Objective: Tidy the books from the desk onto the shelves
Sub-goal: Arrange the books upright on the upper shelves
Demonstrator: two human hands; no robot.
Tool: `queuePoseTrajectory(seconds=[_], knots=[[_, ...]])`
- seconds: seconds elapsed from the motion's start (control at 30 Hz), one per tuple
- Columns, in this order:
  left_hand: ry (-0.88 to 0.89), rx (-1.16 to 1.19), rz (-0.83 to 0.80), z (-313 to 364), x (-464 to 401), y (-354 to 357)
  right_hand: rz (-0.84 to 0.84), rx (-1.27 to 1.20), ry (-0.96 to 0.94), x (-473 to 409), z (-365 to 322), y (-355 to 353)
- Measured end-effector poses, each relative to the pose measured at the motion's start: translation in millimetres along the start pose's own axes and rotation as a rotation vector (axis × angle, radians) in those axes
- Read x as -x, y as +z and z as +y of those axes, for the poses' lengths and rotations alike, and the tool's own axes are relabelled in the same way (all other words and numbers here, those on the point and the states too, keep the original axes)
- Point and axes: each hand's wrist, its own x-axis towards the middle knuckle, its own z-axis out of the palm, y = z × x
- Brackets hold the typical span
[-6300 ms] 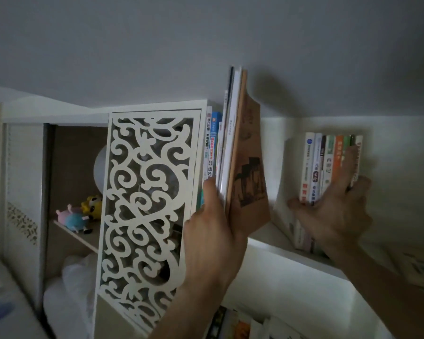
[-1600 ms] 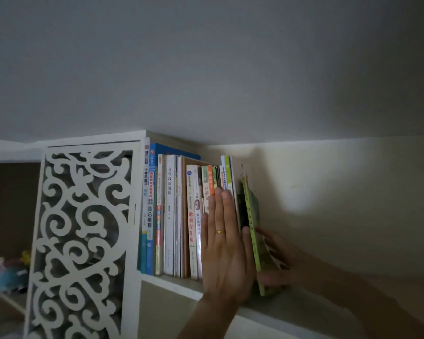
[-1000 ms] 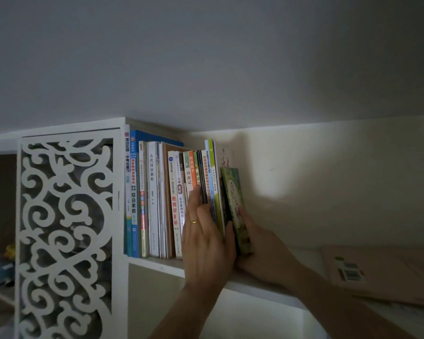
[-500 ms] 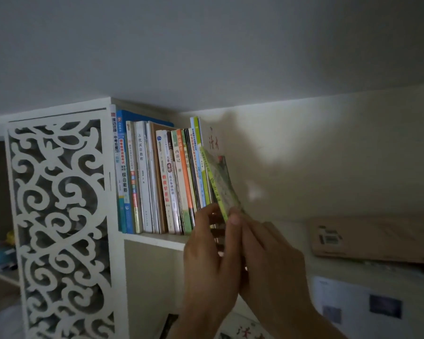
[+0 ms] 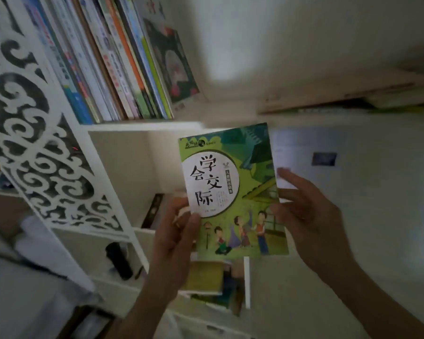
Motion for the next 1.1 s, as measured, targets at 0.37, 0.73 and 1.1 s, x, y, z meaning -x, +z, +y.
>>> queuePoseTrajectory(seconds=[0.37,0.73,1.1], knots=[[-0.492,-0.727,-0.383,-220.1,143.2,137.1,0.254,0.187,0.826,210.8,214.8,-117.7],[-0.517,-0.827,-0.673,-345.1,169.6,349.3,0.531,0.622,1.080,243.7,331.6,-269.0],[-0.629,-0.807,-0.654,-374.7,183.3,357.4,0.354,0.735,1.174,255.7,375.4,-283.7]])
